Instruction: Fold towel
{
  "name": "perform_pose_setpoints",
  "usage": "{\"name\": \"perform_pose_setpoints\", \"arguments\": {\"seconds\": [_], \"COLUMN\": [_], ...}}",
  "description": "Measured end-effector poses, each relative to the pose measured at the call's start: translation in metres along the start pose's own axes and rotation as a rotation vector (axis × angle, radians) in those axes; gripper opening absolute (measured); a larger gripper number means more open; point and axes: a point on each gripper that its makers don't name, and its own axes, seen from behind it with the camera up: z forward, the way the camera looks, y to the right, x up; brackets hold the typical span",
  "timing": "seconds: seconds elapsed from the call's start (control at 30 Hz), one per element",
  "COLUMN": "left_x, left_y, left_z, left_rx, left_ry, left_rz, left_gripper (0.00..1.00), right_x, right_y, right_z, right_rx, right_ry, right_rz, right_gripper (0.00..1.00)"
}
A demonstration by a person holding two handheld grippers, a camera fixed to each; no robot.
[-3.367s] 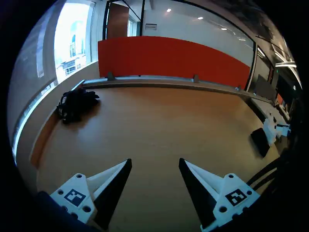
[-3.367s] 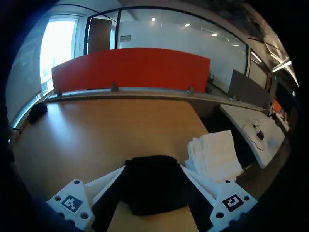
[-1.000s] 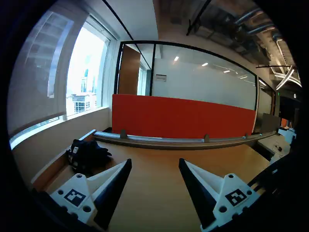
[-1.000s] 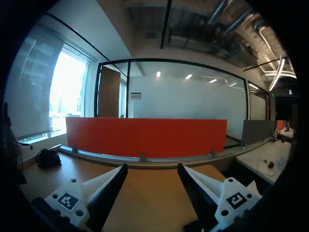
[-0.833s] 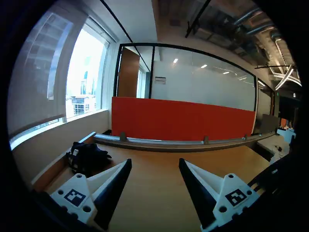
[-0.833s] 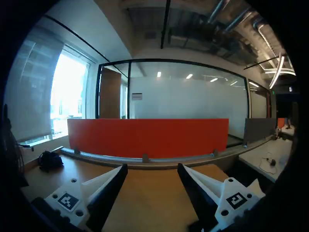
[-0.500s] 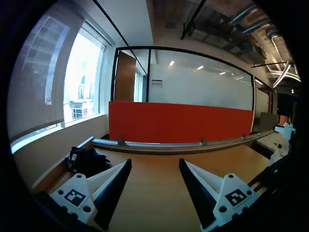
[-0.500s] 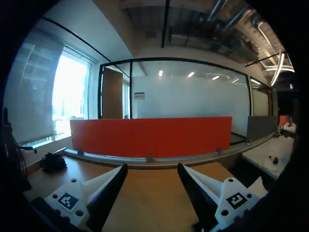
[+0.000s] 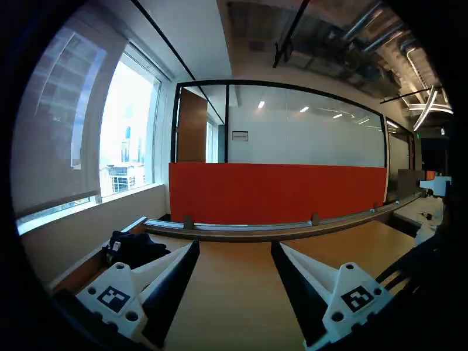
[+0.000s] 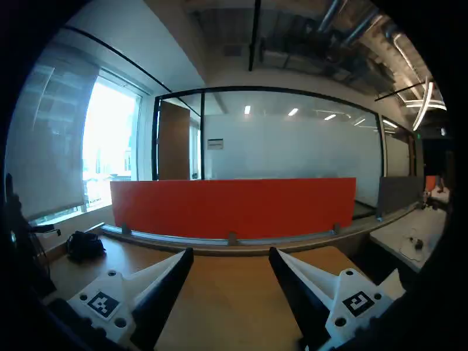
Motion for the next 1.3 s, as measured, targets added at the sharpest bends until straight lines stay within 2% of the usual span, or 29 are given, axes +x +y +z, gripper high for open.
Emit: {"name": "perform_pose_setpoints", "arguments": {"seconds": [0.17, 0.47, 0.93, 1.17, 1.3], "left_x": [-0.018, -0.051, -0.120, -0.146, -0.154], "left_y": [0.000, 0.004, 0.011, 0.009, 0.009], "left_z": [0.001, -0.003, -0.011, -0.012, -0.012], "left_rx": [-0.001, 0.002, 0.009, 0.018, 0.021], "left_ry": [0.007, 0.024, 0.034, 0.047, 0.056], "left_rz": [0.007, 0.009, 0.042, 0.054, 0.044], "left_gripper": [0.90, 0.90, 0.90, 0.90, 0.90], "right_x": [0.002, -0.014, -0.058, -0.076, -0.081], "right_y": [-0.009, -0.018, -0.007, -0.001, -0.002], "right_z": [0.000, -0.001, -0.005, -0.005, -0.005], "right_rx": [-0.003, -0.005, -0.013, -0.017, -0.011], "right_ry": [0.009, 0.021, 0.030, 0.034, 0.036], "right_rz": [0.007, 0.042, 0.047, 0.041, 0.037], "right_gripper": [1.00, 1.00, 1.00, 1.00, 1.00]}}
